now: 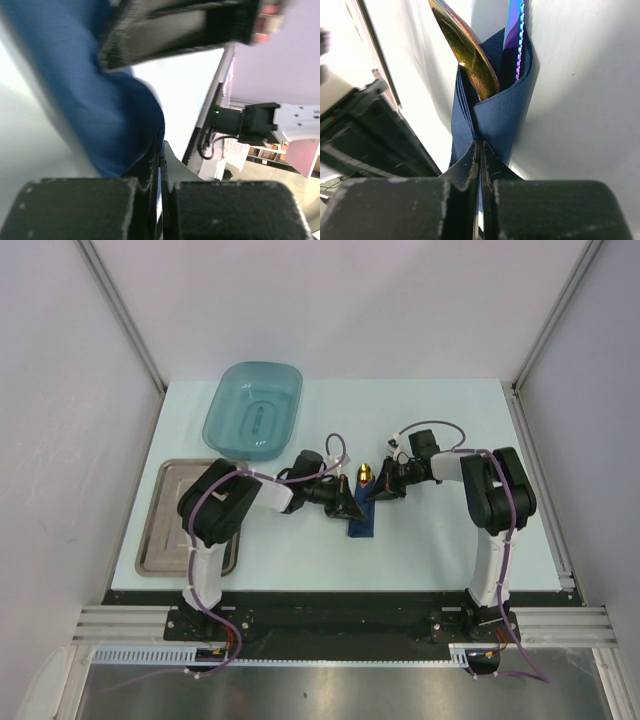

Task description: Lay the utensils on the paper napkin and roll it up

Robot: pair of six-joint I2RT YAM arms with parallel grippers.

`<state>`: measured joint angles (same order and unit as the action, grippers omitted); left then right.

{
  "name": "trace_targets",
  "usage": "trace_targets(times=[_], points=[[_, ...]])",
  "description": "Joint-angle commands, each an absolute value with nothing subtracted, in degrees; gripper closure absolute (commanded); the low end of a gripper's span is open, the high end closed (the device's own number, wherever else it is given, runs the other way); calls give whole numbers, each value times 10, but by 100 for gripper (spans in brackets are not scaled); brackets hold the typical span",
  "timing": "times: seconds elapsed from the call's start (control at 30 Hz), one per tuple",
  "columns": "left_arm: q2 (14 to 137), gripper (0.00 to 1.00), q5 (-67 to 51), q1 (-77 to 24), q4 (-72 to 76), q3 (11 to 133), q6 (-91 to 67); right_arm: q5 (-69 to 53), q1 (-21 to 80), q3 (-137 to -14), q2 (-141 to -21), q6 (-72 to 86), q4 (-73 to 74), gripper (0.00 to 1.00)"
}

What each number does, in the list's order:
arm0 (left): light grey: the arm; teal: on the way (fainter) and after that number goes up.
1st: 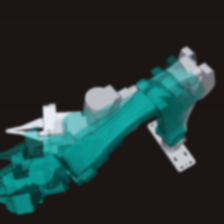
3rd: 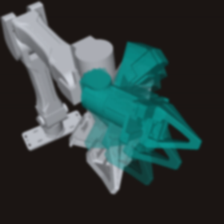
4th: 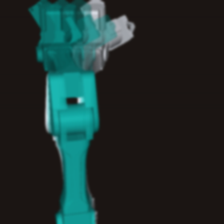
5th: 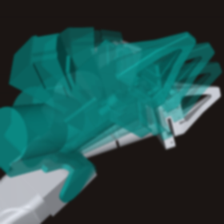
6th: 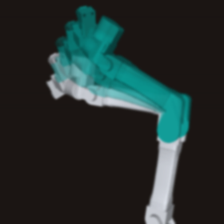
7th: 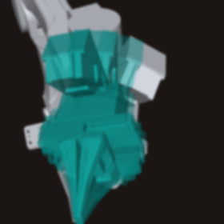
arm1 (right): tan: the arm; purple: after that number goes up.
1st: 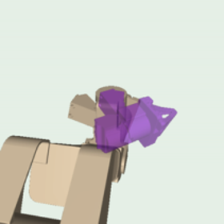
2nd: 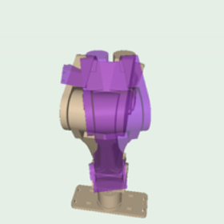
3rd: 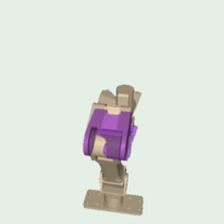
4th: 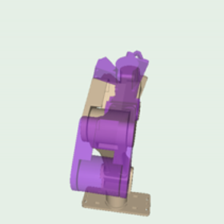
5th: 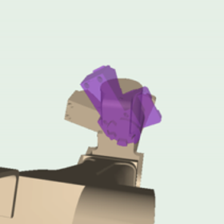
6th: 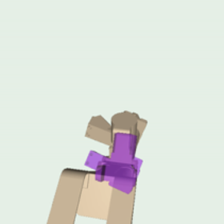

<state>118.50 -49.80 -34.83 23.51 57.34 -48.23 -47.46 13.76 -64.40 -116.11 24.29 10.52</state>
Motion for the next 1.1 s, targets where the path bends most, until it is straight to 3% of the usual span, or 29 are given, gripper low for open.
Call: trace_targets(times=[0.0,0.7,1.07], points=[[1122,100,-513,-338,267,551,-498,-447,135,-646,-1183,239,109,99],[1080,100,-400,-273,133,483,-487,-451,140,-644,-1187,246,104,98],[1042,100,-446,-290,192,508,-494,-435,154,-647,-1188,243,105,99]])
